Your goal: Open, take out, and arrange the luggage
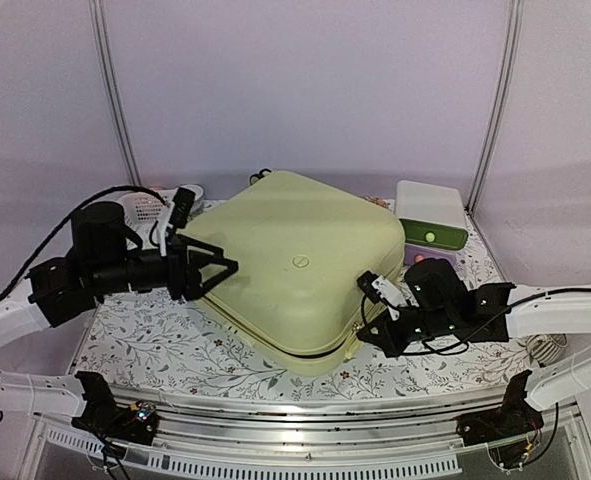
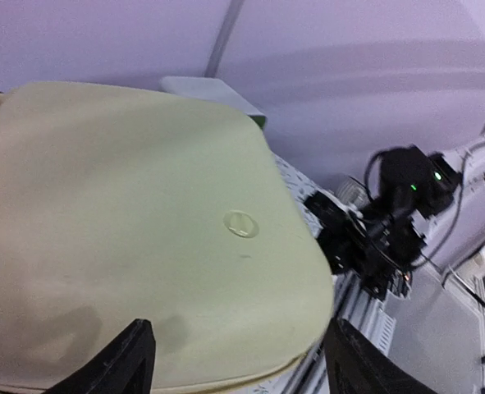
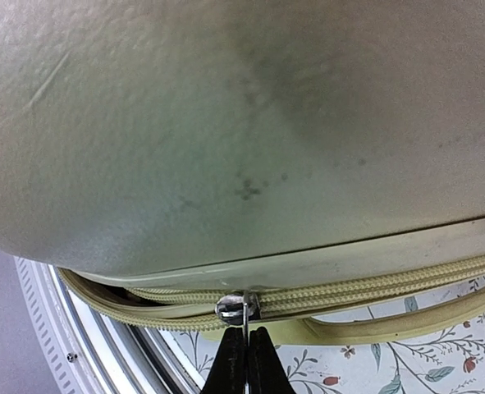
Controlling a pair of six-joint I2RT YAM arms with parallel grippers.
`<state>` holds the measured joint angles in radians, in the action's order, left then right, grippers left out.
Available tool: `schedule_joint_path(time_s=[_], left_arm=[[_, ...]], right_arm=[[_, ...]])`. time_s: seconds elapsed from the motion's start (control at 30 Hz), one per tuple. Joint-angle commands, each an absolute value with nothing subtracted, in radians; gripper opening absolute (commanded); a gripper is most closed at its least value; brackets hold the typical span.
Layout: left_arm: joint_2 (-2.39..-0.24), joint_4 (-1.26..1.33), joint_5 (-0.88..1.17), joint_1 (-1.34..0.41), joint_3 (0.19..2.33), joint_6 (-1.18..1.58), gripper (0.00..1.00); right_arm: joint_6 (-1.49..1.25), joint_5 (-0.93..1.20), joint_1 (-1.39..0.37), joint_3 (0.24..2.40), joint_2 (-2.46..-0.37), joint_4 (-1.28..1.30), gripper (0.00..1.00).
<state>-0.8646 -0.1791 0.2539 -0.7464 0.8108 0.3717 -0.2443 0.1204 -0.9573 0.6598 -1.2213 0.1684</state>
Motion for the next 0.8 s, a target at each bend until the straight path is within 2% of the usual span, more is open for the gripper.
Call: schedule_joint_path(time_s=[0.0,0.23,0.3,0.47,0.77], left_arm=[[-0.926,-0.136,0.150,-1.018,0.801,0.282,0.70],[-1.179,-0.170,-0.020,-1.298,0.931,0.177,0.52],[-1.252,-0.148,-0.035,-1.352,0.958,0.133,0.44],[-1.426,-0.072,-0.098,-1.405,1.002,0.097,0.35],[-1.612,-0.168,-0.184,-1.405,1.156,0.168,0.36]], right_arm=[[-0.270,0.093,-0.925,0.634,-1.246,0.133,0.02],[-0.322,0.083,-0.879,0.605,-1.237,0.093,0.02],[-0.331,0.082,-0.870,0.597,-1.235,0.085,0.03],[-0.322,0.070,-0.863,0.596,-1.246,0.094,0.03],[-0.294,0.060,-0.862,0.586,-1.215,0.109,0.02]])
